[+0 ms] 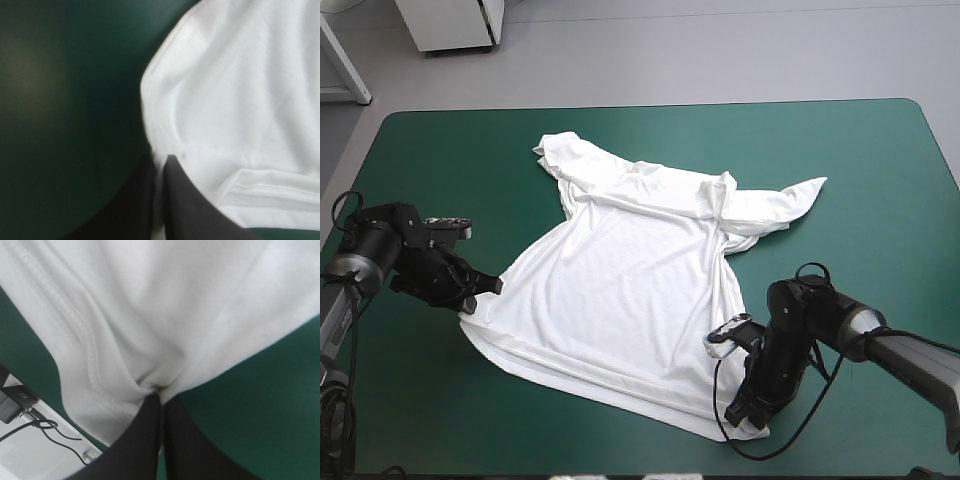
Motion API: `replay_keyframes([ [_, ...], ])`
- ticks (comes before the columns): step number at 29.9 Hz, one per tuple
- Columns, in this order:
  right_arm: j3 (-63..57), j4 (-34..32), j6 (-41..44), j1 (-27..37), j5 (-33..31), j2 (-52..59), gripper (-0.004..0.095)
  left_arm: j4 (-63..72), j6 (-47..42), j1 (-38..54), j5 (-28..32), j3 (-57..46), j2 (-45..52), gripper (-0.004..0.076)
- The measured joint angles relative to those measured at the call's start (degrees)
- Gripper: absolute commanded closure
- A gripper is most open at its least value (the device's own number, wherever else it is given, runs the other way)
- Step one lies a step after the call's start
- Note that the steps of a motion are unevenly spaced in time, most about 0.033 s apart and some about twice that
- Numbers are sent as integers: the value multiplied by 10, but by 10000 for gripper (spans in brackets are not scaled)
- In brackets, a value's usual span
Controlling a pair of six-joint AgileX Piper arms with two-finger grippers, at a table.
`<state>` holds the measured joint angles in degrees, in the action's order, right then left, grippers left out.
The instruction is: Fold the cloth
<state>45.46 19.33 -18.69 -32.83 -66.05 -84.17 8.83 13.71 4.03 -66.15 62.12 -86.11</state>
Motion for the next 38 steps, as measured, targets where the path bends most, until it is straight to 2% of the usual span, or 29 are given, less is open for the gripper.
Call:
replay_keyframes([
  [5, 29, -38, 16, -2, -8, 12, 921, 14, -1, -7, -8, 0, 44, 733],
  [12, 167, -140, 65, -2, -31, 55, 921, 42, -1, -39, -39, 6, 128, 733],
  [17, 267, -229, 103, -2, -43, 93, 921, 45, -2, -55, -50, 58, 199, 733],
  [24, 416, -309, 130, -2, -59, 146, 921, 81, 9, -55, -59, 216, 244, 733],
  [27, 517, -338, 133, -2, -60, 158, 921, 116, 27, -55, -57, 313, 244, 733],
  [33, 727, -387, 135, -2, -60, 161, 921, 147, 63, -55, -8, 495, 242, 733],
  [38, 855, -398, 136, -2, -60, 161, 921, 150, 71, -55, 21, 622, 231, 733],
])
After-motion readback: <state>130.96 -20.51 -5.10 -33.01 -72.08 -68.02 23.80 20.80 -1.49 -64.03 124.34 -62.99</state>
